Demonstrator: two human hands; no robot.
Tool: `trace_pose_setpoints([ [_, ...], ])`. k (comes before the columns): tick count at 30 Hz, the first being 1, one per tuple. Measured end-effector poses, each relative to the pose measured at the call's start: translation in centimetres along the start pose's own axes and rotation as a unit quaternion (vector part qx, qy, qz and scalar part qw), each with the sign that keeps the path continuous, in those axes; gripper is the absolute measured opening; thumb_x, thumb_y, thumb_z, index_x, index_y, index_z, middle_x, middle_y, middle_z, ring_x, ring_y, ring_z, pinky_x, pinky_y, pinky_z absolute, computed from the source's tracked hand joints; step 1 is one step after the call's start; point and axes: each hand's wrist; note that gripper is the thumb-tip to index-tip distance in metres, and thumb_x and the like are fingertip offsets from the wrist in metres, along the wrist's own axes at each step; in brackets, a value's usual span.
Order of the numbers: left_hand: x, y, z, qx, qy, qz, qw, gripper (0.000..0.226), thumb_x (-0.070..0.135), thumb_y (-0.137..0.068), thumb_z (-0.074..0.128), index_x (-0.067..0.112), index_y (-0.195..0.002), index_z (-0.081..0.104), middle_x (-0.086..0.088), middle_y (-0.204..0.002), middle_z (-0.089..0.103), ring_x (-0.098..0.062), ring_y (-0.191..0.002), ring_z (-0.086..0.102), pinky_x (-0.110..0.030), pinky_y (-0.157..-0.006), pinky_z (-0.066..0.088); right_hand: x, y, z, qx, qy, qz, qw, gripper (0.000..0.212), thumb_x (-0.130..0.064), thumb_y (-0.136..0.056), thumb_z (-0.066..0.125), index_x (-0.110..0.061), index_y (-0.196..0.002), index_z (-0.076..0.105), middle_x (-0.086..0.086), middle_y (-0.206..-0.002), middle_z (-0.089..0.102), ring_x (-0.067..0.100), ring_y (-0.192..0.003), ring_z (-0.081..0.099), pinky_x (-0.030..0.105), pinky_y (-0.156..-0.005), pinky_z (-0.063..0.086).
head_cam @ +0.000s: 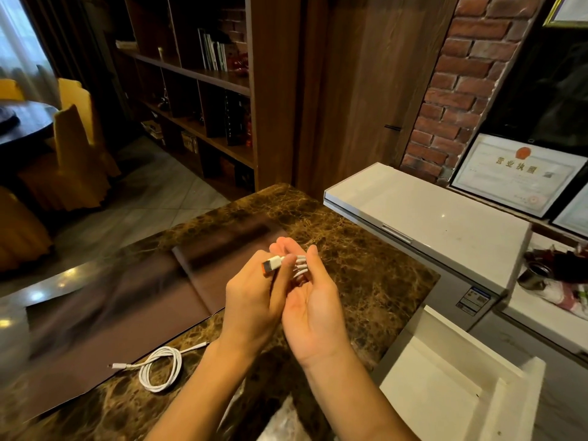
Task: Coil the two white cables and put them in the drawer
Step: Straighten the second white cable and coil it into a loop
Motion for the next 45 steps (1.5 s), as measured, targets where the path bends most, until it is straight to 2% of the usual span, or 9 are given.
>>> trace_pose_setpoints([
  [3, -0.3, -0.3, 0.1, 0.005, -0.031, 0.019, 0.999, 0.031, 0.025, -0.102, 0.049, 0.009, -0.103, 0.076, 0.011, -0.085, 0.063, -0.002, -0.075, 0.056, -0.001, -0.069, 0.038, 0.3, -0.3, -0.1, 0.004, -0.007, 0.014, 1.000, 0.047, -0.037, -0.106, 0.041, -0.005, -0.129, 0.067, 0.017, -0.132, 0.068, 0.025, -0.125, 0.063, 0.039, -0.112, 0.043],
  [8, -1.2, 0.1, -0.1, -0.029, 0.015, -0.033, 0.999, 0.036, 0.047, -0.099, 0.051, 0.014, -0.099, 0.065, 0.006, -0.078, 0.064, -0.005, -0.070, 0.056, -0.014, -0.057, 0.040, 0.5, -0.3, 0.1, 0.020, -0.011, 0.015, 1.000, 0.044, -0.036, -0.106, 0.041, -0.008, -0.125, 0.069, 0.014, -0.130, 0.070, 0.025, -0.124, 0.063, 0.038, -0.104, 0.048],
  [14, -0.8, 0.4, -0.7, -0.065, 0.081, 0.035, 0.994, 0.041, 0.024, -0.097, 0.058, 0.035, -0.137, 0.051, 0.021, -0.121, 0.061, 0.012, -0.109, 0.060, -0.012, -0.091, 0.050, 0.1, 0.1, 0.1, 0.018, -0.007, 0.020, 1.000, 0.039, -0.032, -0.105, 0.046, -0.008, -0.123, 0.071, 0.013, -0.121, 0.075, 0.023, -0.113, 0.070, 0.035, -0.092, 0.054],
  [20, -1.3, 0.7, -0.7, -0.056, 0.114, 0.033, 0.991, 0.033, 0.043, -0.101, 0.053, 0.023, -0.126, 0.061, -0.002, -0.101, 0.072, -0.009, -0.086, 0.066, -0.027, -0.072, 0.055, 0.2, 0.1, 0.0, 0.022, -0.006, 0.016, 1.000, 0.035, -0.027, -0.105, 0.047, -0.010, -0.110, 0.077, 0.011, -0.115, 0.077, 0.020, -0.104, 0.074, 0.033, -0.085, 0.057],
  [26, -0.6, 0.3, -1.0, 0.069, 0.087, 0.033, 0.993, 0.023, 0.034, -0.103, 0.053, 0.017, -0.113, 0.065, 0.016, -0.100, 0.068, 0.011, -0.087, 0.064, -0.003, -0.075, 0.046, 0.7, 0.5, 0.7, -0.023, 0.018, 0.021, 0.999, 0.043, -0.034, -0.104, 0.045, -0.006, -0.126, 0.069, 0.016, -0.133, 0.068, 0.024, -0.130, 0.060, 0.041, -0.117, 0.038],
  [29, -1.1, -0.6, -1.3, 0.109, 0.078, 0.002, 0.991, 0.016, 0.024, -0.100, 0.059, 0.014, -0.105, 0.071, 0.008, -0.091, 0.071, 0.007, -0.079, 0.066, -0.009, -0.067, 0.049, 0.3, 0.6, 1.0, -0.056, 0.002, 0.043, 0.998, 0.045, -0.028, -0.103, 0.045, 0.000, -0.133, 0.061, 0.021, -0.138, 0.062, 0.027, -0.134, 0.056, 0.041, -0.118, 0.036],
  [37, -1.6, -2.5, -3.1, 0.086, 0.117, -0.159, 0.977, 0.018, 0.026, -0.099, 0.056, 0.017, -0.096, 0.071, 0.012, -0.077, 0.071, 0.001, -0.075, 0.069, -0.010, -0.063, 0.050, 0.1, 2.6, 0.4, -0.048, 0.140, -0.041, 0.988, 0.026, -0.015, -0.099, 0.056, 0.001, -0.113, 0.071, 0.017, -0.110, 0.077, 0.026, -0.103, 0.074, 0.035, -0.089, 0.061],
  [41, -0.8, -2.0, -3.3, 0.047, 0.173, -0.185, 0.966, 0.018, 0.023, -0.099, 0.058, 0.020, -0.089, 0.072, 0.004, -0.082, 0.075, -0.003, -0.070, 0.069, -0.015, -0.063, 0.051, -1.1, 2.2, -0.8, 0.005, 0.500, -0.374, 0.781, 0.022, -0.030, -0.092, 0.069, -0.023, -0.114, 0.070, -0.001, -0.104, 0.070, 0.017, -0.095, 0.068, 0.027, -0.076, 0.058],
  [45, -0.4, -2.3, -3.9, -0.062, 0.256, -0.208, 0.942, 0.022, 0.029, -0.096, 0.057, 0.018, -0.085, 0.073, 0.006, -0.074, 0.074, -0.004, -0.066, 0.066, -0.019, -0.062, 0.052, -4.1, 0.1, -1.3, -0.112, 0.659, -0.262, 0.696, 0.049, -0.053, -0.097, 0.054, -0.032, -0.141, 0.054, -0.011, -0.141, 0.054, 0.002, -0.130, 0.050, 0.027, -0.106, 0.047],
])
Point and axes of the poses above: each hand's wrist, its own y-axis away from the middle knuckle, its own z-axis out of the palm, x = y × z
